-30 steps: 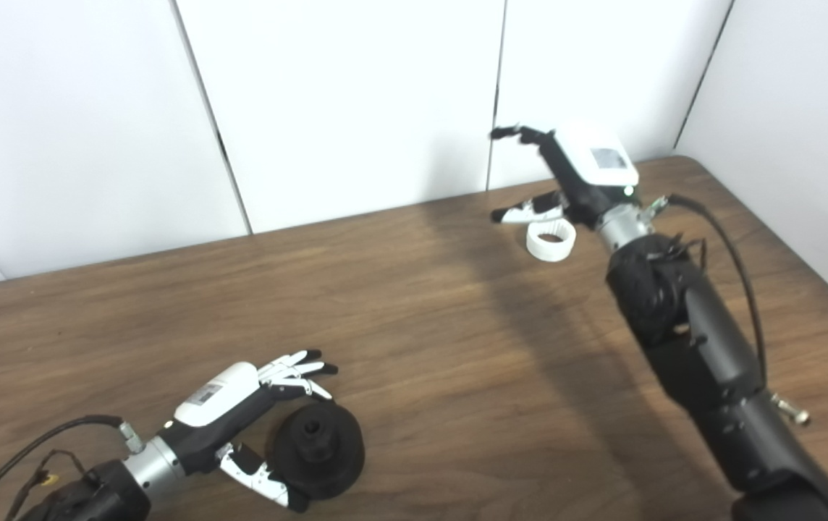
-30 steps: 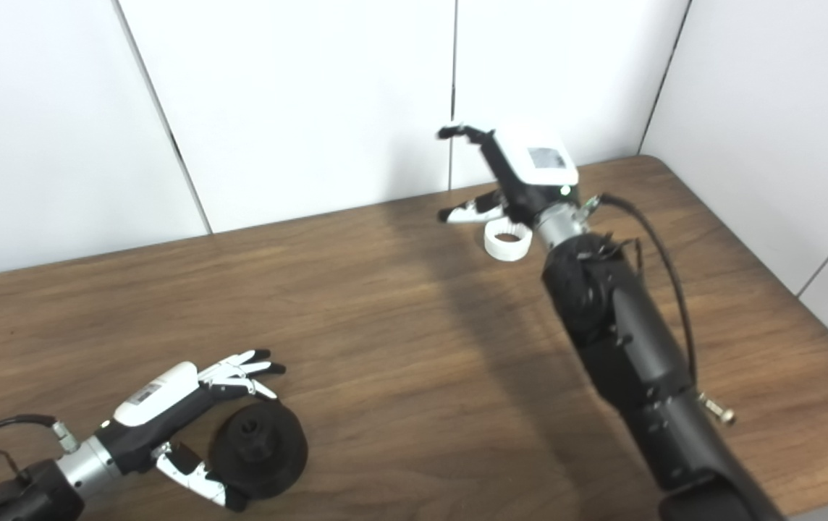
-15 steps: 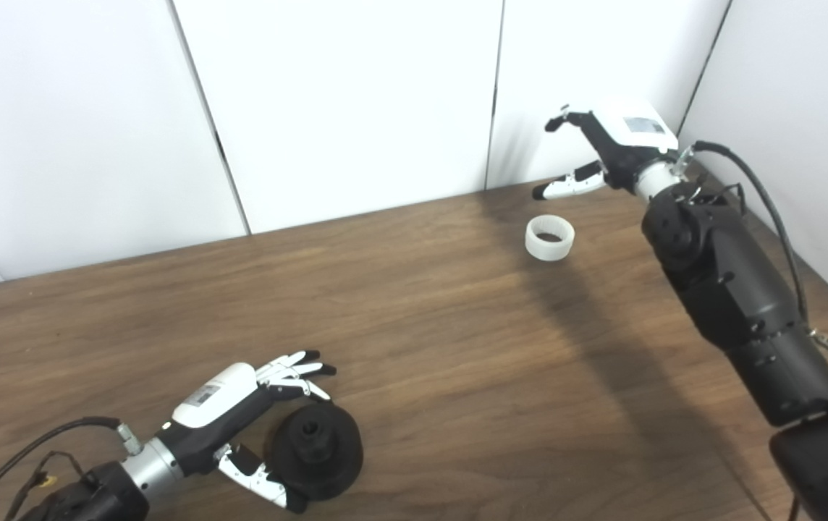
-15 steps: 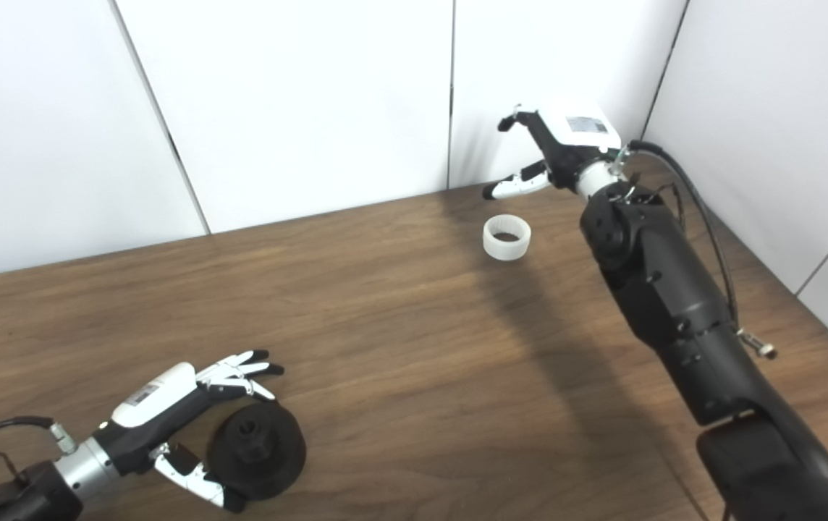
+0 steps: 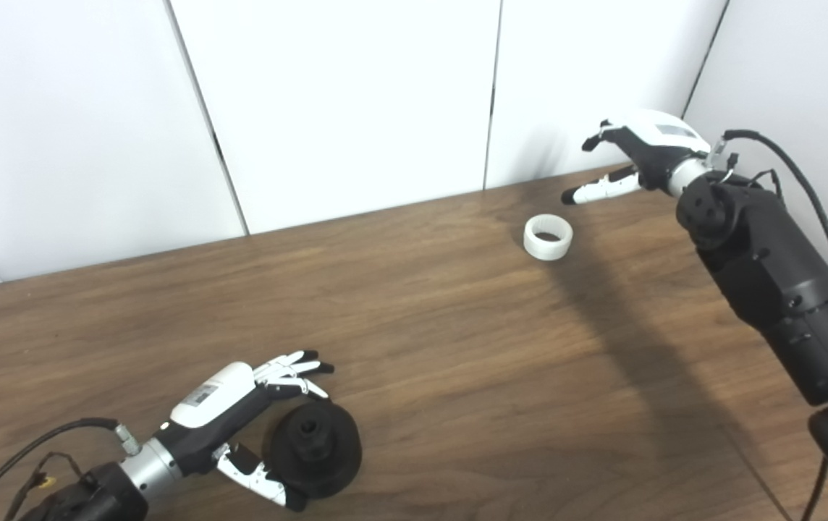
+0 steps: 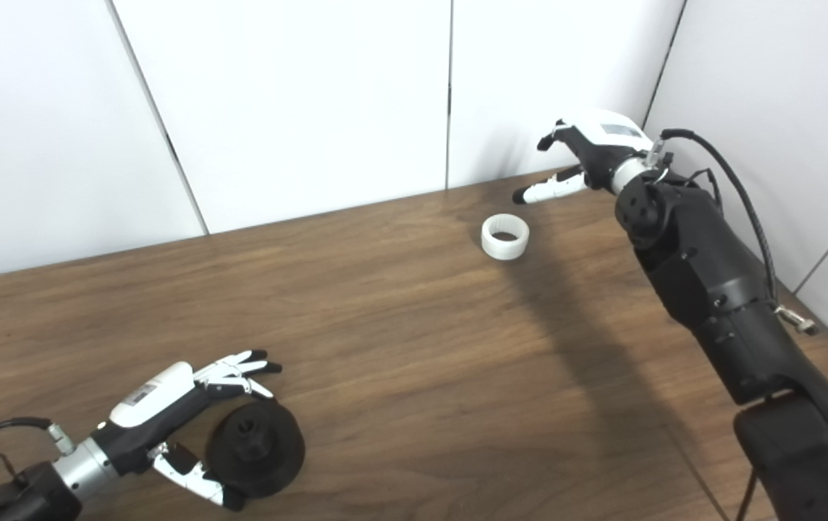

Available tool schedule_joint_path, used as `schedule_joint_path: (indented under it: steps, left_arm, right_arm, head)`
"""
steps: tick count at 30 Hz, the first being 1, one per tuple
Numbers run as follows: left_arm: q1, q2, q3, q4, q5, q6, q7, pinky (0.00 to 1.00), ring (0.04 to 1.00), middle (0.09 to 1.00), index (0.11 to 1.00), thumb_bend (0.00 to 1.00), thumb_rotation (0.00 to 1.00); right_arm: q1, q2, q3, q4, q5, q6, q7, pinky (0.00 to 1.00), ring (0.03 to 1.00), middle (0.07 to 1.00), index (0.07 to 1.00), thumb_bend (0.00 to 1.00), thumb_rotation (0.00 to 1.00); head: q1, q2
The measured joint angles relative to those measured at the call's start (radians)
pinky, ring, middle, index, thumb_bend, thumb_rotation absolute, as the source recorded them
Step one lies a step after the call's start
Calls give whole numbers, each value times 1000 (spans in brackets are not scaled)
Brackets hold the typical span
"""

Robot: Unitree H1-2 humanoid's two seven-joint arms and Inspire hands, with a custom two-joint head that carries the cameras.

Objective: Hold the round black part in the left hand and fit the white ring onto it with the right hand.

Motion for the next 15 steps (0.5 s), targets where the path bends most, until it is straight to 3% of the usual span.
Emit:
schedule_joint_path:
  steps: [2, 8, 15]
  left_arm:
    - [0, 0, 0, 0, -1, 0, -2, 961, 993, 924, 487, 522, 70]
    - [0, 0, 0, 0, -2, 0, -6, 967, 994, 923, 487, 522, 71]
    - [0, 0, 1, -1, -2, 0, -7, 963, 990, 923, 487, 522, 71]
  right_arm:
    - [-2, 0, 3, 0, 17, 15, 24, 933, 995, 1000, 841, 980, 721]
    - [-2, -12, 20, 11, 51, 21, 55, 987, 1000, 1000, 850, 1000, 799]
    - [-1, -16, 46, 11, 81, 40, 80, 1000, 1000, 1000, 858, 1000, 769]
  head:
    - [0, 0]
    - [9, 8]
    - [9, 8]
